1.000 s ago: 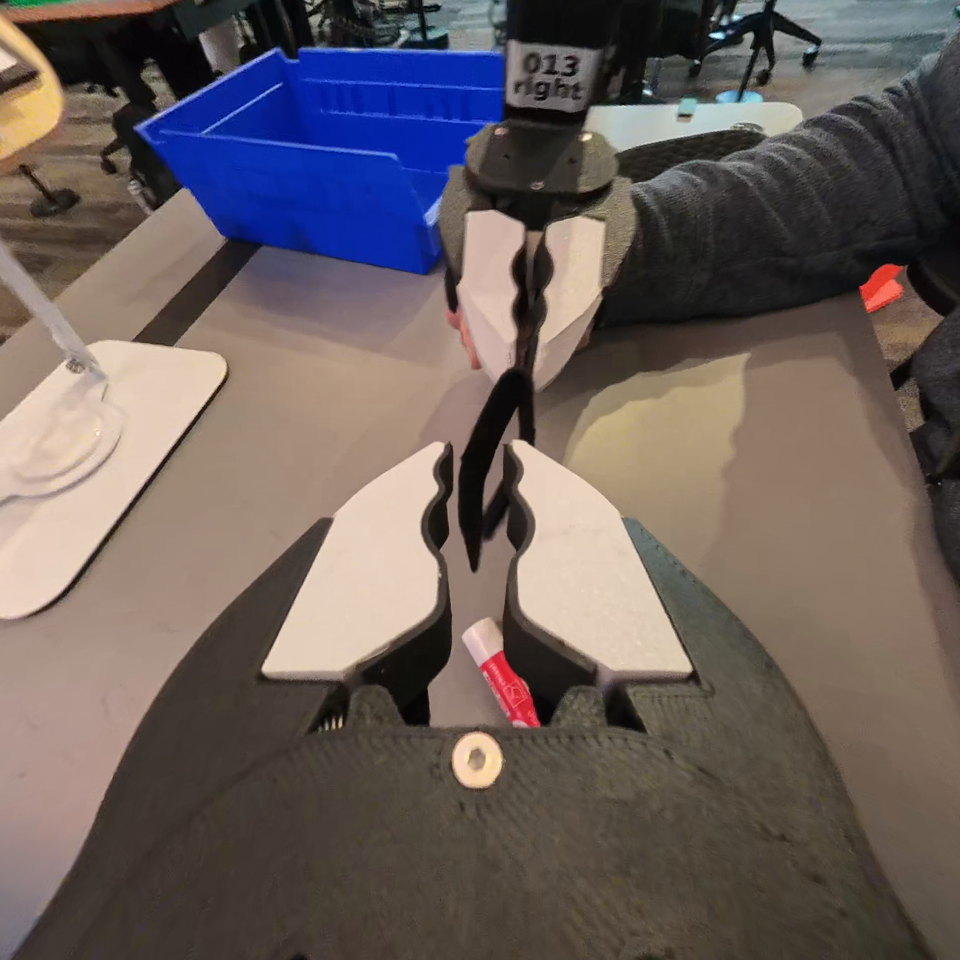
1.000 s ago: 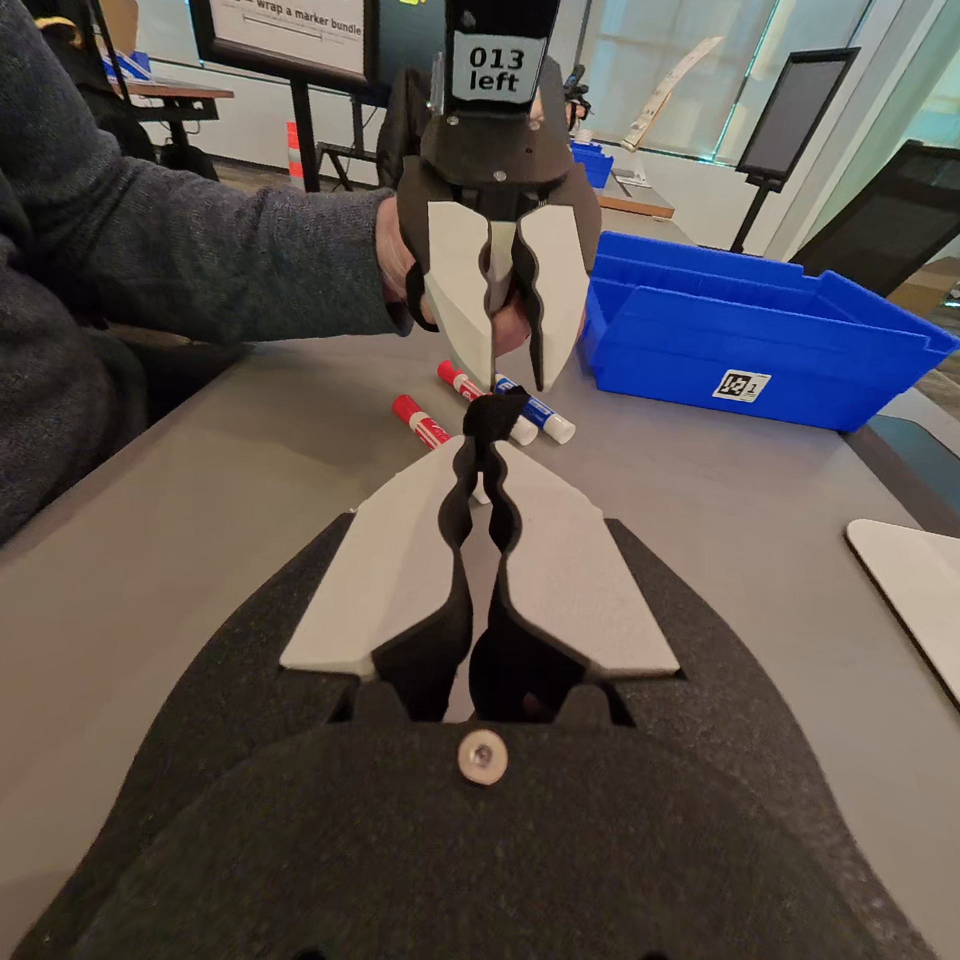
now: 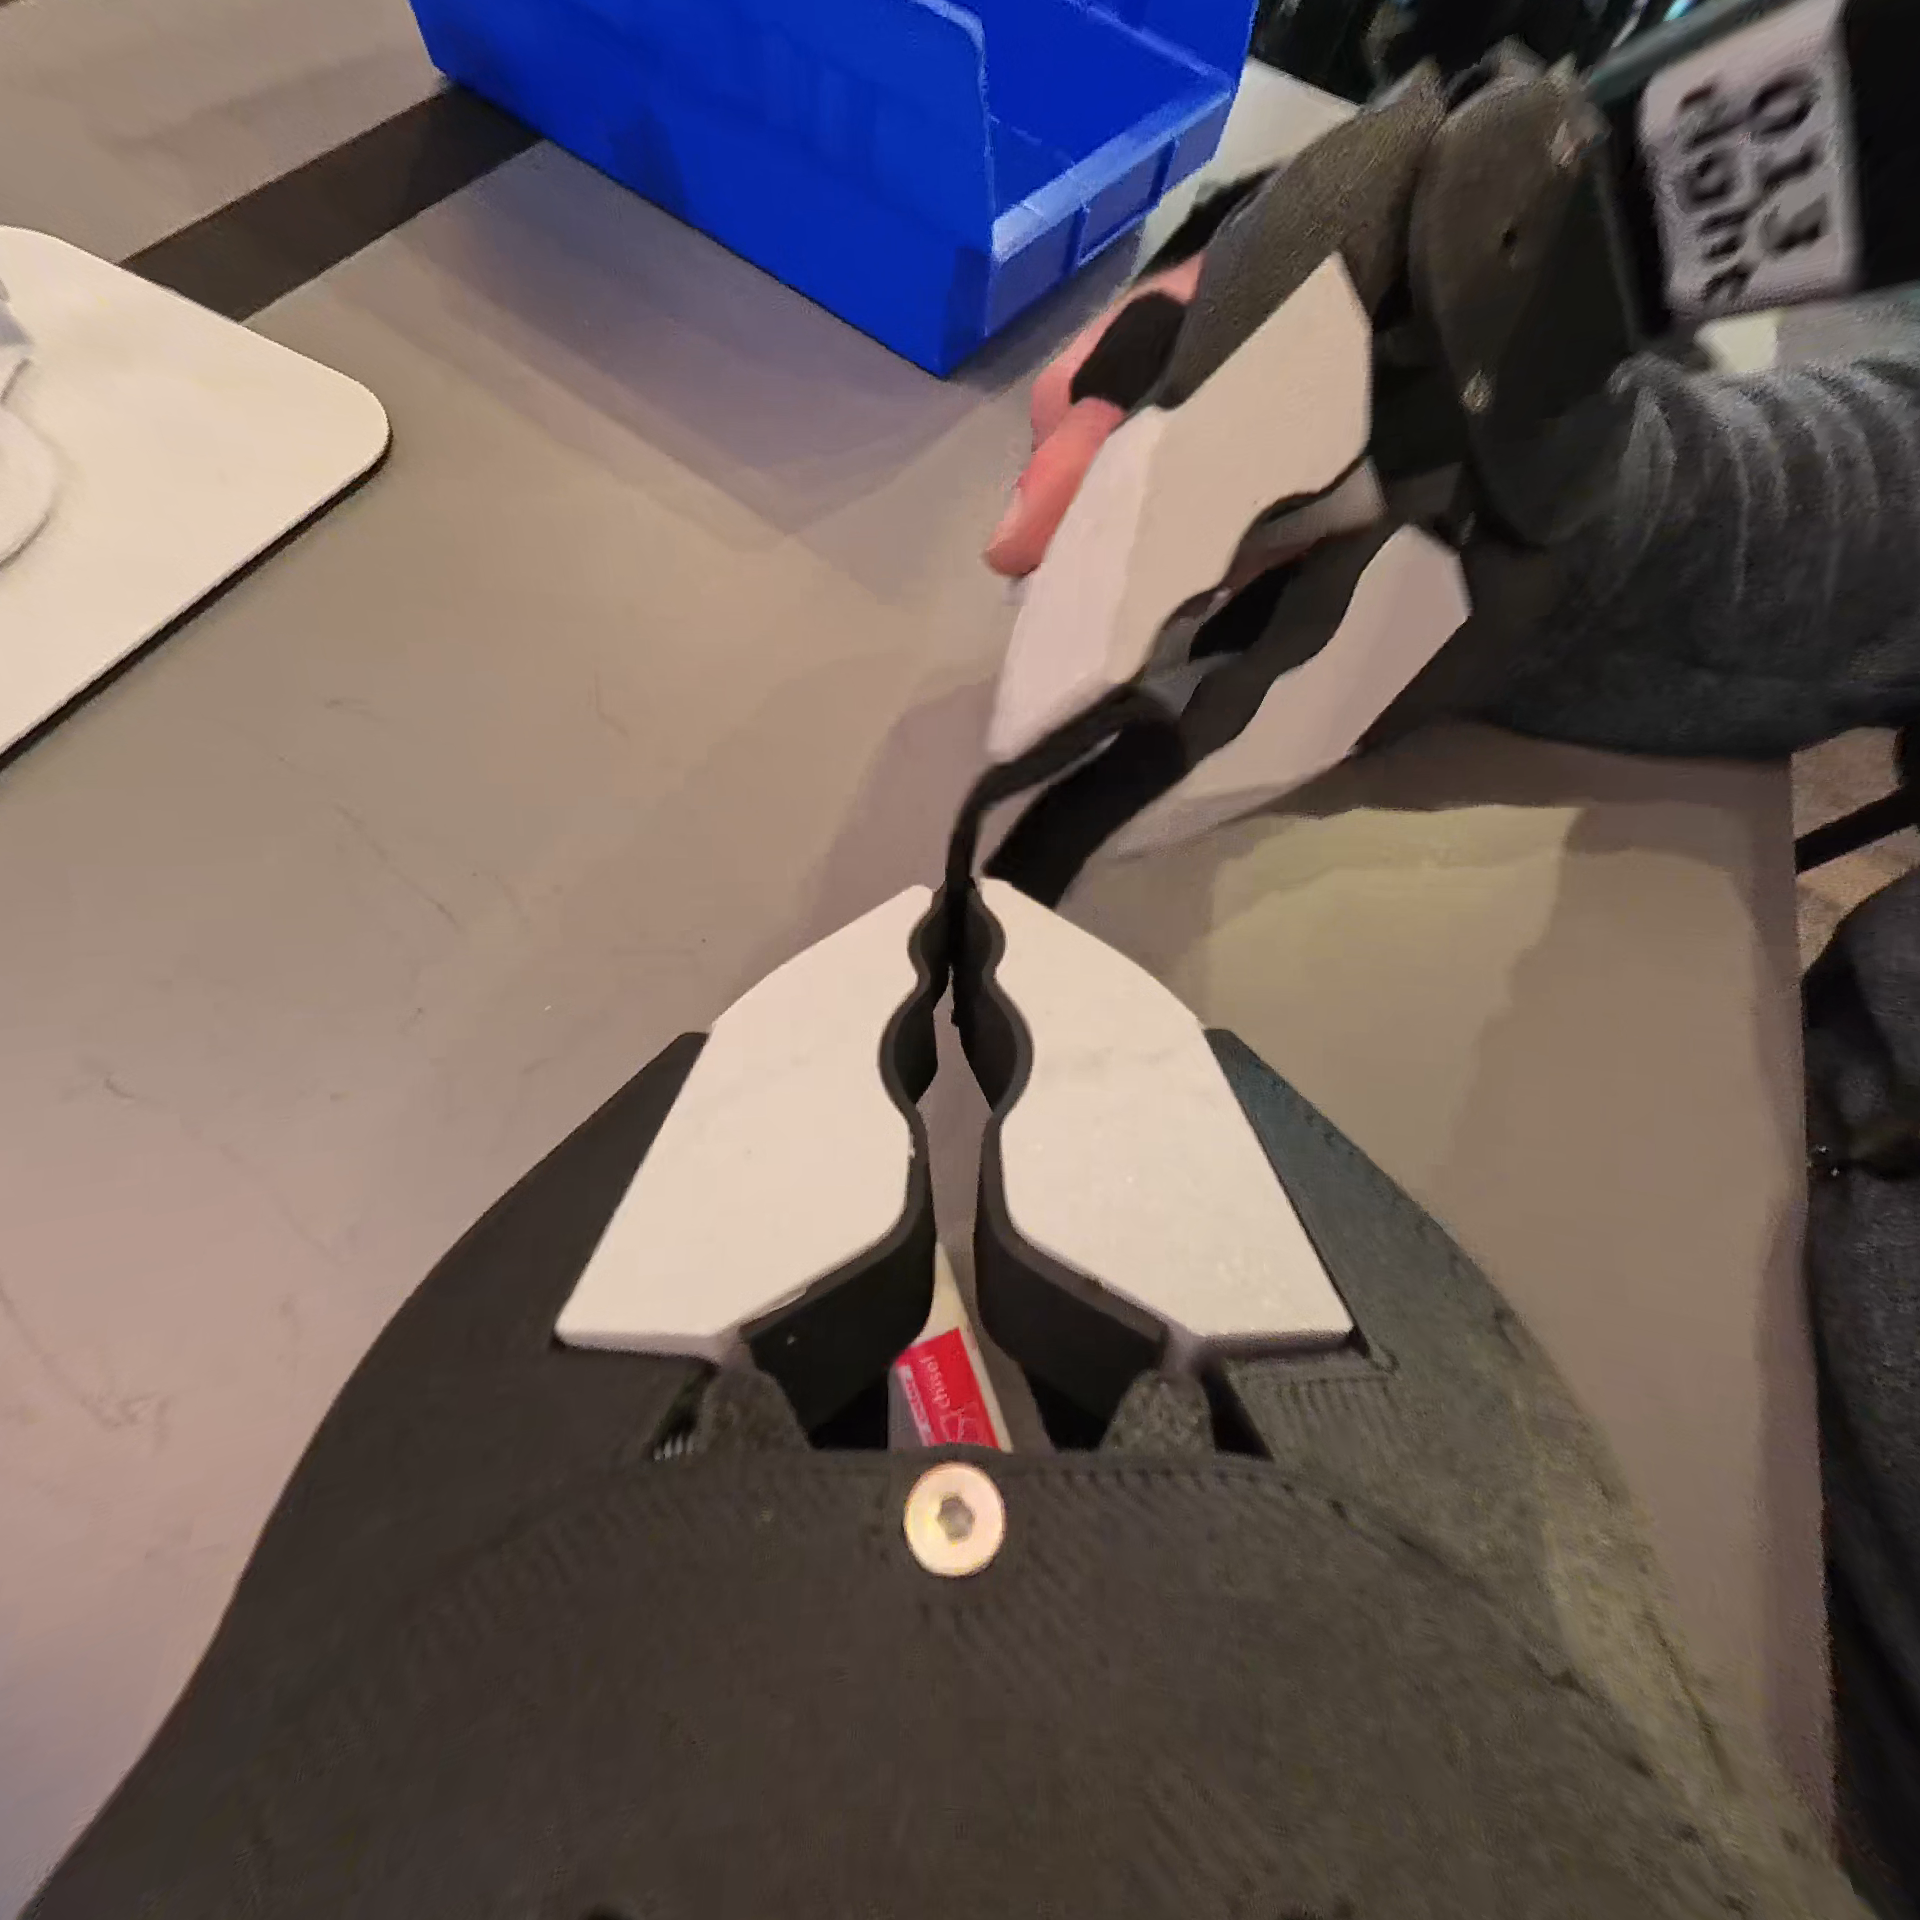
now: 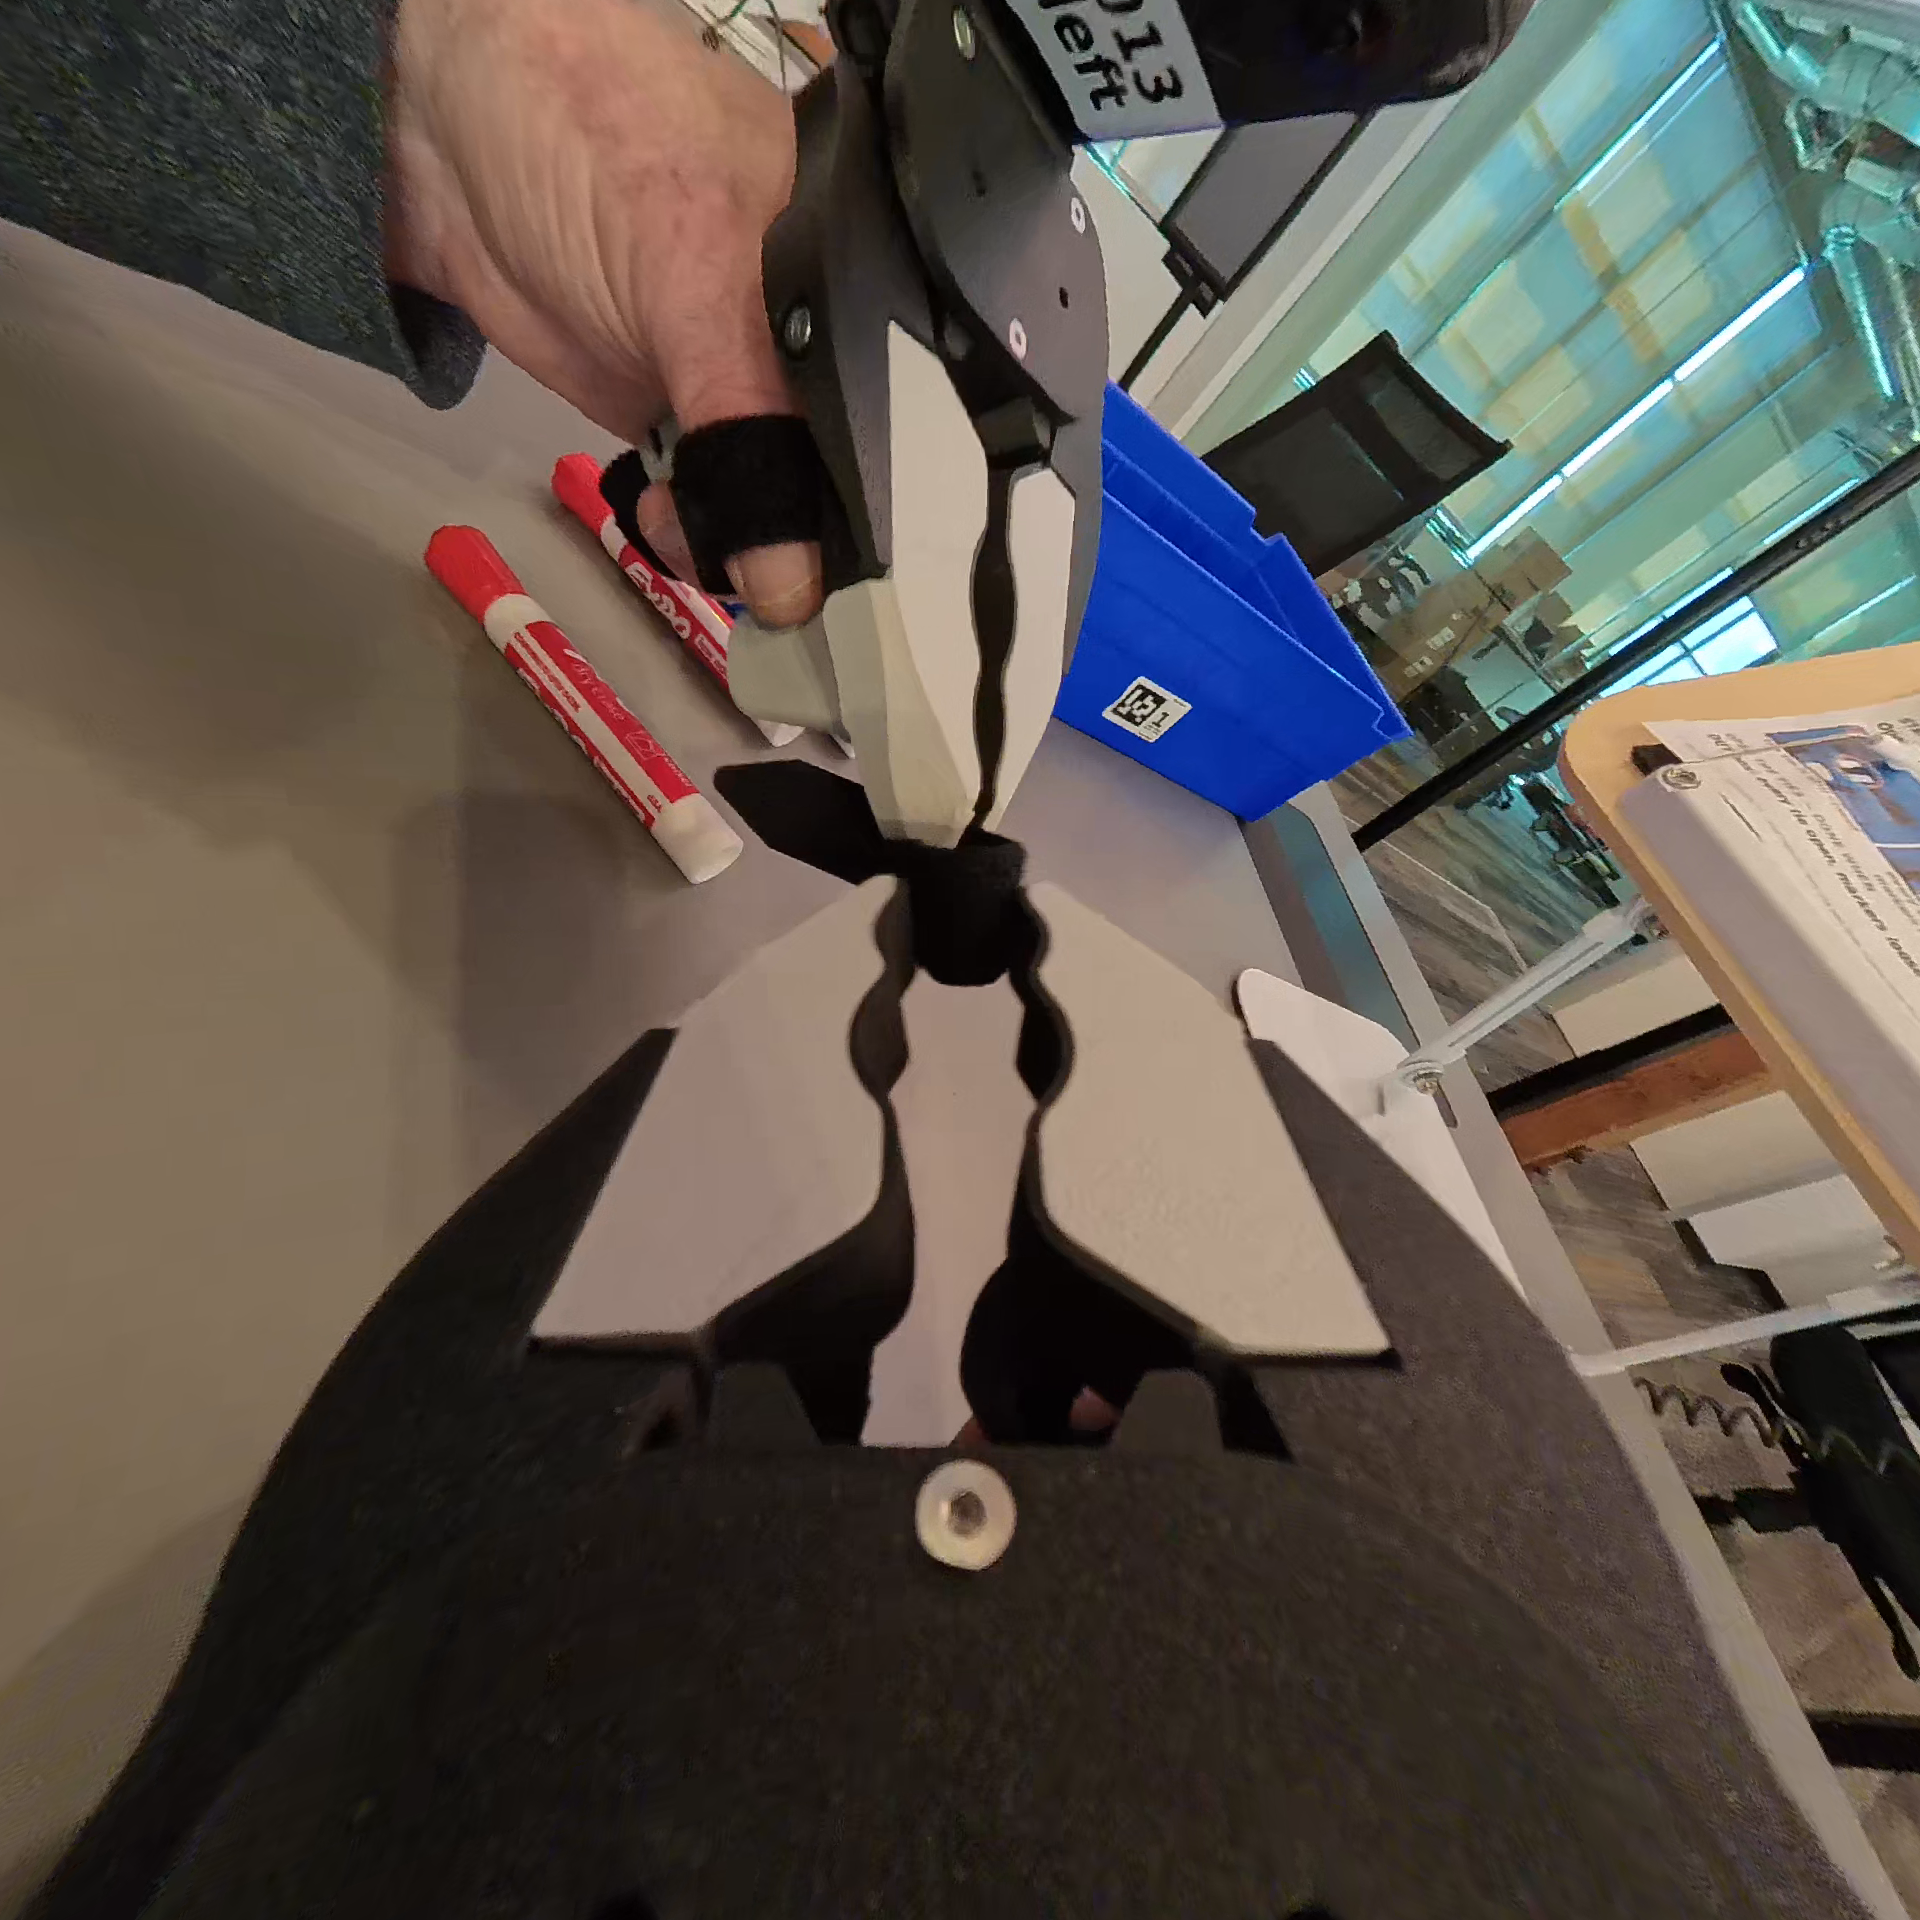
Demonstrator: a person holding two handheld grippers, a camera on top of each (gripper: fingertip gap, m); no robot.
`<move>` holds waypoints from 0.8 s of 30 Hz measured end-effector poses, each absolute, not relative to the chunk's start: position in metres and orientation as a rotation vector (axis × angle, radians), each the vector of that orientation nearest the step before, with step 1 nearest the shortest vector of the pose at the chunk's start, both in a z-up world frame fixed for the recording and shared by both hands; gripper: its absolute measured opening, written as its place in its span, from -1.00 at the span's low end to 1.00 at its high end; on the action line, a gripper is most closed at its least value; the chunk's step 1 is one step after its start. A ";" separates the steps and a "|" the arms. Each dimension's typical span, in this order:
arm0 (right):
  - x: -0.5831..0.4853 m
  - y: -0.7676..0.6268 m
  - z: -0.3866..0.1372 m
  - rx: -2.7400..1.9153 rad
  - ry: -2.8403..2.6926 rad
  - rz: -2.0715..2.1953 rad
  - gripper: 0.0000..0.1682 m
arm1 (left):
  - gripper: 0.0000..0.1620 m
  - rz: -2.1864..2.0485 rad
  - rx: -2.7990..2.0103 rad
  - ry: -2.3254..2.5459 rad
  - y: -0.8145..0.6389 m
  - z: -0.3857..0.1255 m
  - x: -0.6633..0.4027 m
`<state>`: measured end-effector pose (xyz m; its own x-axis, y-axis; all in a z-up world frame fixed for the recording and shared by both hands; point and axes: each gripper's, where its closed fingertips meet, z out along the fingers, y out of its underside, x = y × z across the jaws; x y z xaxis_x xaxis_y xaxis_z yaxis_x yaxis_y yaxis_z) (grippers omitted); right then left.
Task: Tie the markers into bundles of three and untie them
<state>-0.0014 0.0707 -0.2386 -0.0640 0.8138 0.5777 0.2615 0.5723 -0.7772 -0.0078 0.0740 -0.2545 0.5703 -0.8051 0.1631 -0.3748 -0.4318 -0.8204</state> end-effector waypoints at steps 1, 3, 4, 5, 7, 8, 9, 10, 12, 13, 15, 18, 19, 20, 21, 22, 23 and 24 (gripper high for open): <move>-0.001 0.071 -0.238 -0.925 -1.616 0.586 -0.84 | -0.99 -0.699 -2.035 0.951 0.074 -0.255 -0.008; -0.001 0.071 -0.238 -0.934 -1.611 0.603 -0.94 | -0.99 -0.704 -2.031 0.972 0.072 -0.256 -0.007; -0.001 0.070 -0.238 -0.949 -1.615 0.629 -0.94 | -0.99 -0.698 -2.029 0.974 0.072 -0.256 -0.008; 0.000 0.070 -0.239 -0.966 -1.619 0.662 -0.95 | -0.99 -0.696 -2.025 0.991 0.071 -0.257 -0.007; 0.000 0.067 -0.239 -0.986 -1.626 0.729 -0.95 | -0.99 -0.676 -2.003 1.017 0.070 -0.257 -0.008; 0.000 0.066 -0.238 -0.997 -1.619 0.758 -0.96 | -0.98 -0.680 -1.988 1.022 0.069 -0.256 -0.008; 0.001 0.067 -0.237 -1.012 -1.611 0.788 -0.96 | -0.98 -0.688 -1.978 1.023 0.069 -0.255 -0.008; 0.001 0.067 -0.237 -1.022 -1.606 0.817 -0.96 | -0.98 -0.689 -1.958 1.025 0.069 -0.252 -0.008; 0.003 0.069 -0.237 -1.037 -1.590 0.861 -0.96 | -0.93 -0.734 -1.893 1.043 0.064 -0.244 -0.005; 0.003 0.070 -0.236 -1.045 -1.580 0.884 -0.96 | -0.91 -0.737 -1.869 1.051 0.063 -0.240 -0.005; 0.004 0.070 -0.235 -1.051 -1.574 0.910 -0.96 | -0.84 -0.754 -1.836 1.081 0.059 -0.234 -0.003; 0.004 0.066 -0.235 -1.045 -1.585 0.934 -0.96 | -0.83 -0.707 -1.824 1.123 0.059 -0.232 0.003; 0.004 0.064 -0.236 -1.039 -1.590 0.947 -0.96 | -0.85 -0.686 -1.828 1.141 0.060 -0.234 0.004; 0.004 0.063 -0.234 -1.036 -1.583 0.970 -0.96 | -0.88 -0.680 -1.824 1.140 0.061 -0.233 0.003; 0.004 0.062 -0.232 -1.034 -1.577 0.993 -0.96 | -0.92 -0.688 -1.815 1.127 0.062 -0.230 0.003; 0.004 0.061 -0.232 -1.030 -1.579 1.000 -0.96 | -0.92 -0.693 -1.808 1.121 0.063 -0.229 0.003; 0.005 0.061 -0.231 -1.027 -1.582 0.999 -0.96 | -0.89 -0.680 -1.808 1.127 0.064 -0.230 0.002; 0.006 0.060 -0.231 -1.025 -1.584 1.010 -0.96 | -0.84 -0.631 -1.819 1.128 0.066 -0.232 -0.001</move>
<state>0.0056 0.0602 -0.2312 -0.1865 0.9430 0.2756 0.1478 0.3043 -0.9410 -0.0006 0.0663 -0.2321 0.4587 -0.8882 -0.0273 -0.4415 -0.2011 -0.8744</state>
